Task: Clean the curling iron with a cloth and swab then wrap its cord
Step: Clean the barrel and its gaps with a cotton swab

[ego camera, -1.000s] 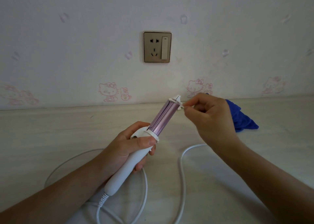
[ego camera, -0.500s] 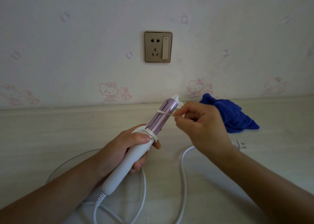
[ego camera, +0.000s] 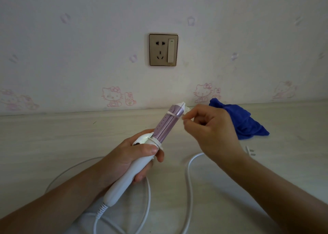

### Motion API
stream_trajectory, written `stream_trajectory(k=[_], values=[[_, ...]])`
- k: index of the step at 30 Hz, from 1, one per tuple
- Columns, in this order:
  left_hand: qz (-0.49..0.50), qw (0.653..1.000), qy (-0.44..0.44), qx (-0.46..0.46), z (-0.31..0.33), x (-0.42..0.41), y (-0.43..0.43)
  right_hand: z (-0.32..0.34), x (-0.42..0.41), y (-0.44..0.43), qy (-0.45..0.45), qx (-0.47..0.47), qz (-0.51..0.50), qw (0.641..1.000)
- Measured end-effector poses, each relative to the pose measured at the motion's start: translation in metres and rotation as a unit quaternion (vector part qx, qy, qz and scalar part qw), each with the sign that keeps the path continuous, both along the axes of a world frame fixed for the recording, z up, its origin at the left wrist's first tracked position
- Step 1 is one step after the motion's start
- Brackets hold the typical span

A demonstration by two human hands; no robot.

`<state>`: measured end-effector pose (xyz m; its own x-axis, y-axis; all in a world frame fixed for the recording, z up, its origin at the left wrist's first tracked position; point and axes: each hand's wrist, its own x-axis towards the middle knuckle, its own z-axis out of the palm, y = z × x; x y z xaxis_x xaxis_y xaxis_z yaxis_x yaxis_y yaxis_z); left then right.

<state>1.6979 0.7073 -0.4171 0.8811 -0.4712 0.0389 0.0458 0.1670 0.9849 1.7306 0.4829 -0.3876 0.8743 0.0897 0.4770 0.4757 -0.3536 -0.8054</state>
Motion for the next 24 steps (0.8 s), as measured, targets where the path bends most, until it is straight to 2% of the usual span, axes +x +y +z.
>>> stream_trajectory(k=[7,10,13,15,19,24], values=[[-0.013,0.991,0.112,-0.071,0.008,0.0,-0.001,0.002,-0.001,0.0,0.003,0.008,0.011,1.0],[-0.019,0.993,0.098,-0.058,0.01,0.0,0.0,0.0,-0.011,0.009,-0.005,-0.016,0.052,0.998],[-0.016,0.996,0.071,-0.049,0.011,0.001,0.0,0.002,-0.003,0.002,-0.012,0.021,0.025,0.999],[0.018,0.999,0.039,-0.014,0.009,0.0,-0.001,0.001,-0.002,0.001,-0.012,0.023,0.031,0.999],[0.079,0.995,0.003,0.06,0.009,0.001,0.001,-0.006,-0.013,0.012,-0.006,-0.031,0.075,0.997],[0.078,0.996,-0.004,0.04,0.012,0.0,-0.001,-0.002,-0.002,0.001,0.002,0.019,0.036,0.999]])
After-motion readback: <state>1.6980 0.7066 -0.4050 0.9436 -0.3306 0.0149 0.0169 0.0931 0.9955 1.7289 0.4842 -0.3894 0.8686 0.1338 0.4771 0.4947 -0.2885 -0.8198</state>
